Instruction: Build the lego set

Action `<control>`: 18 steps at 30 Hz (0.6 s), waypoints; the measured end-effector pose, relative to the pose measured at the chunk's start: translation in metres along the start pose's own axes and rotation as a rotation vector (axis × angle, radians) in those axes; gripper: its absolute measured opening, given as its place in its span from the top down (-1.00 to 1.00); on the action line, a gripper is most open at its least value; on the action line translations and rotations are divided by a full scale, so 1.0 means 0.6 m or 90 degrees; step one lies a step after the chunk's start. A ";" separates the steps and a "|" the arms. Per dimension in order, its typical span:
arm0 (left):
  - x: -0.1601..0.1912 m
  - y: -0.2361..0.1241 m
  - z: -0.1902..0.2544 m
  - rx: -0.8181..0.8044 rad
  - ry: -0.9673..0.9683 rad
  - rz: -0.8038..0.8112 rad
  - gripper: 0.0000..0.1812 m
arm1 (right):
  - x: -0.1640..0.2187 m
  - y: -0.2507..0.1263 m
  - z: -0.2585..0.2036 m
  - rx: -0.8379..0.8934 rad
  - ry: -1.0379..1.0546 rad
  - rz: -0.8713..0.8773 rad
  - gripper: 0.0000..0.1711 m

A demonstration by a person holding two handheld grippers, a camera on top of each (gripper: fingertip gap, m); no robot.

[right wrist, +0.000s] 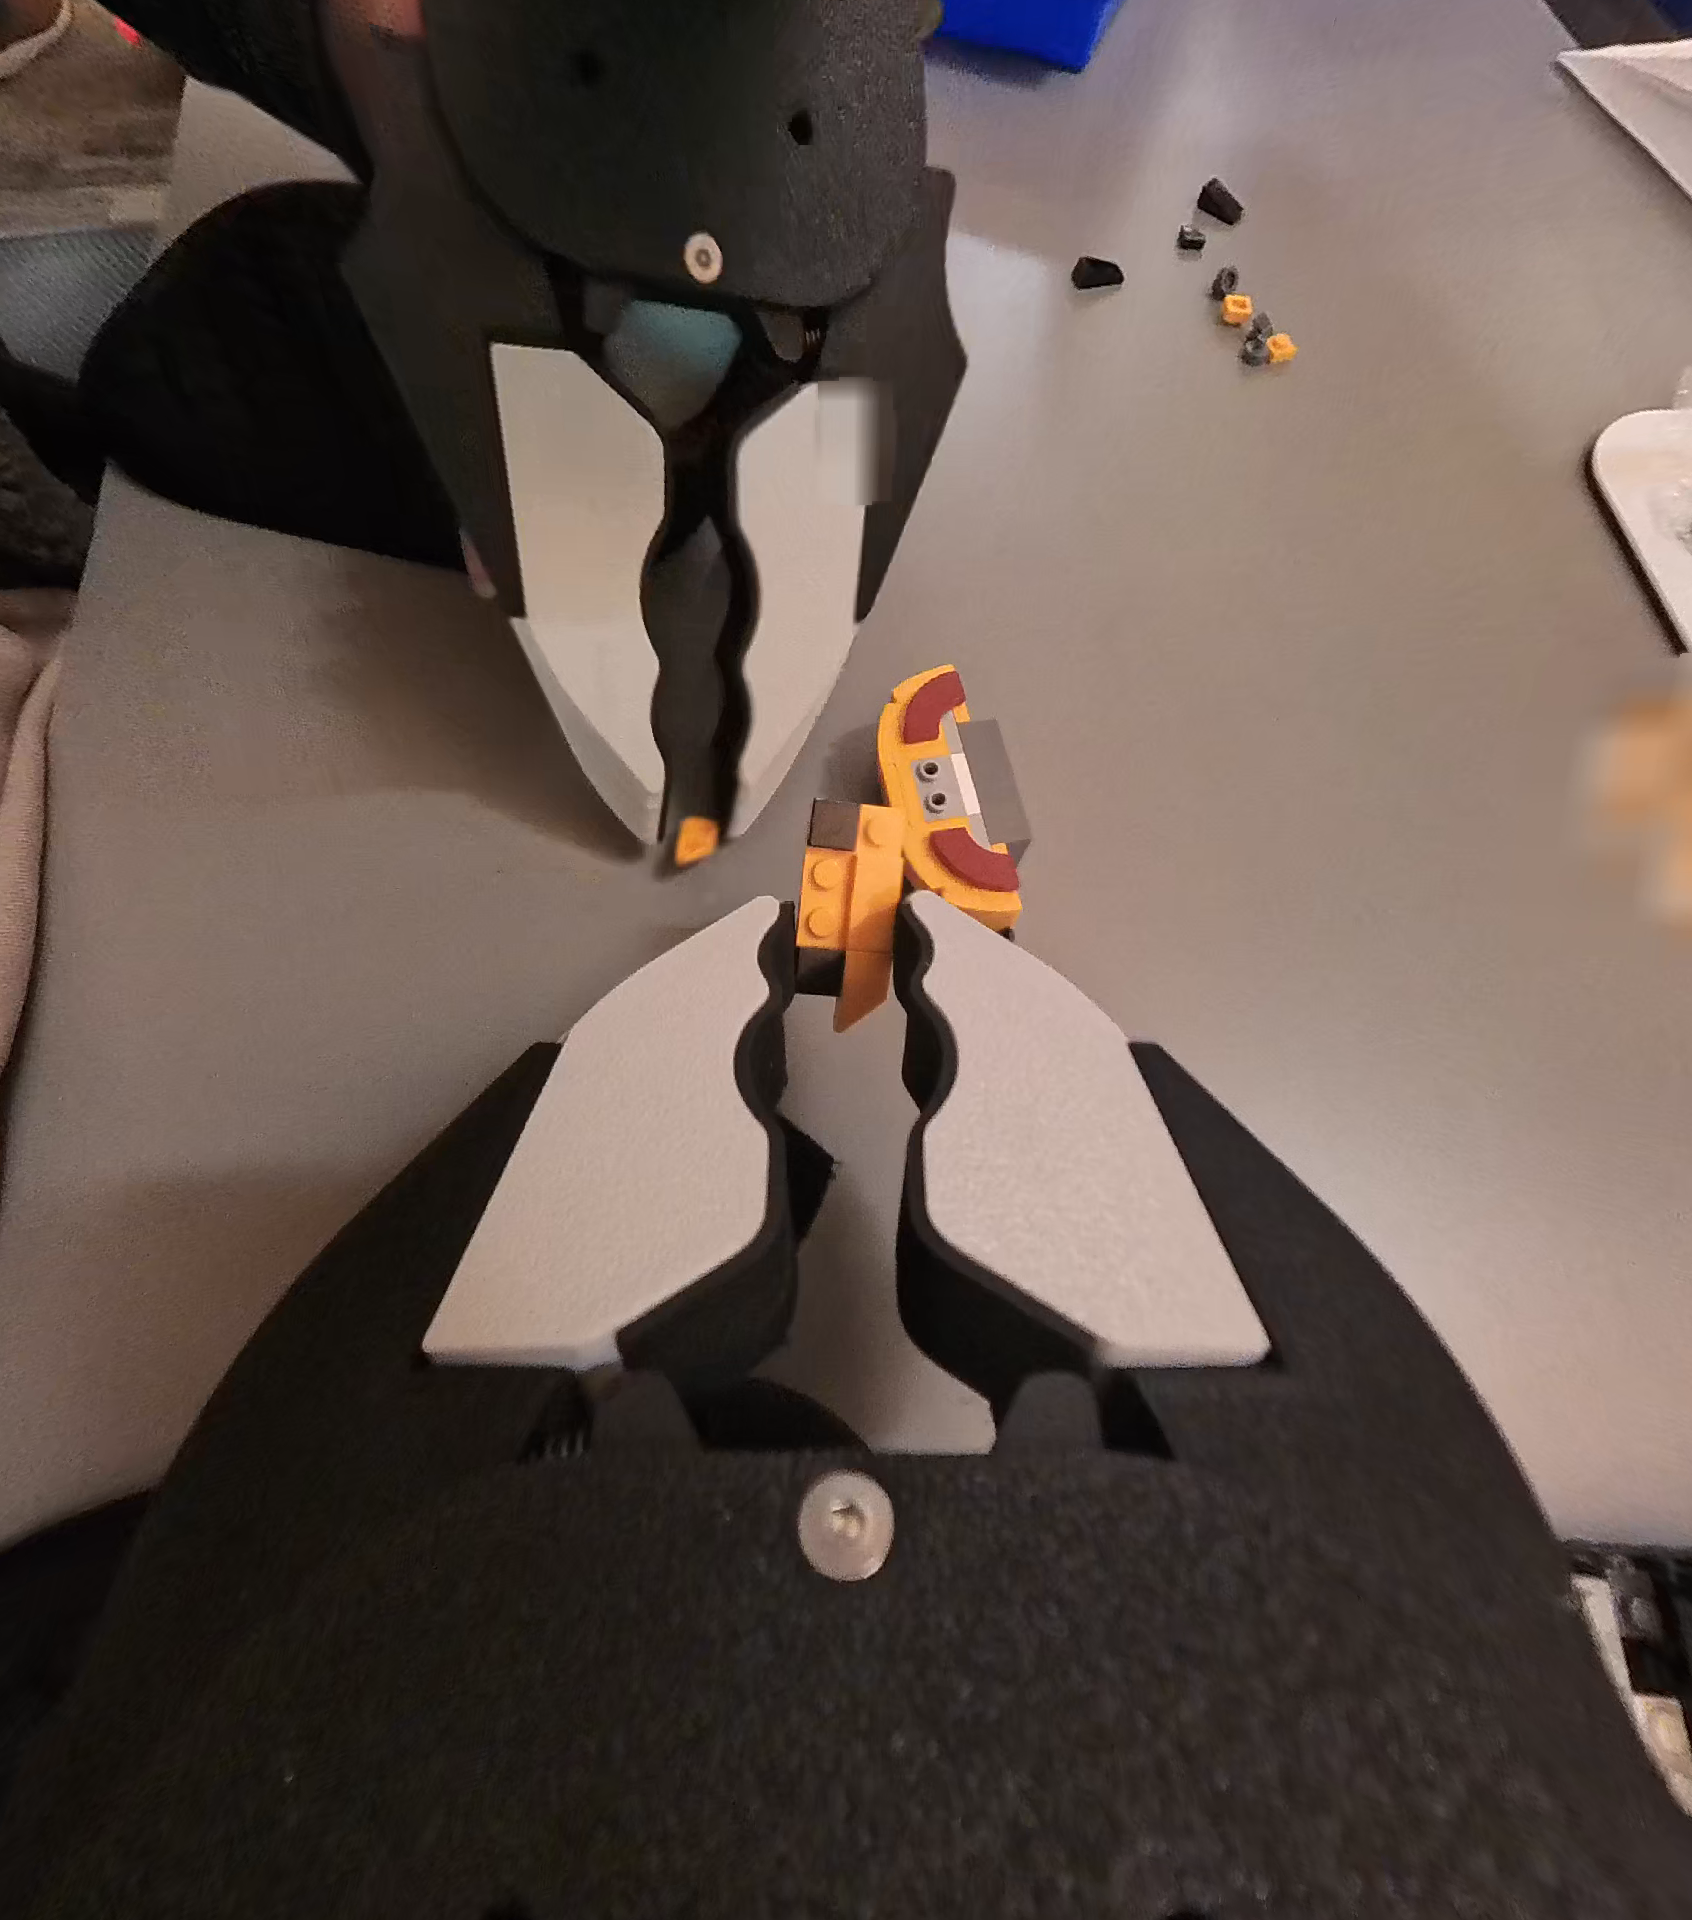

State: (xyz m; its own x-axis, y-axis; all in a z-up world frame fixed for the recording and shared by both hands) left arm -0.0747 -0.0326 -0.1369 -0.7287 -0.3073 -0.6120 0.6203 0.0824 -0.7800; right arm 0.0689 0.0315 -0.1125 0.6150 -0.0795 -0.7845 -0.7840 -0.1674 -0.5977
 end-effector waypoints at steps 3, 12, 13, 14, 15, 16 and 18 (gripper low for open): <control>0.011 -0.022 -0.009 -0.064 0.015 -0.074 0.79 | 0.002 0.000 0.003 0.002 0.005 -0.003 0.79; -0.009 -0.024 0.015 -0.142 0.168 -0.130 0.84 | 0.003 0.003 0.002 0.006 0.000 -0.009 0.79; -0.014 -0.016 0.016 -0.143 0.172 -0.137 0.84 | 0.003 0.002 0.002 0.007 0.001 -0.009 0.79; -0.018 -0.011 0.015 -0.143 0.171 -0.142 0.84 | 0.003 0.002 0.003 0.008 0.002 -0.009 0.79; -0.022 -0.007 0.014 -0.138 0.169 -0.146 0.85 | 0.003 0.001 0.003 0.008 0.003 -0.008 0.79; -0.025 -0.004 0.011 -0.133 0.166 -0.156 0.85 | 0.003 0.001 0.003 0.008 0.003 -0.008 0.79; -0.030 0.001 0.006 -0.121 0.171 -0.186 0.84 | 0.002 -0.001 0.003 0.010 0.002 -0.008 0.79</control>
State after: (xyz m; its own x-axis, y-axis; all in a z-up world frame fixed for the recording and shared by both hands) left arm -0.0603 -0.0307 -0.1260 -0.9305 -0.0889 -0.3554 0.3313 0.2096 -0.9199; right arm 0.0699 0.0331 -0.1136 0.6245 -0.0812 -0.7768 -0.7779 -0.1536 -0.6093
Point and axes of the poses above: each gripper's, where its closed fingertips meet, y out along the fingers, x out of its underside, z = x × y across the jaws, the point moved 9 cm from there along -y, back along the fingers, and after that the axes turned 14 degrees about y, right-handed, at the moved point
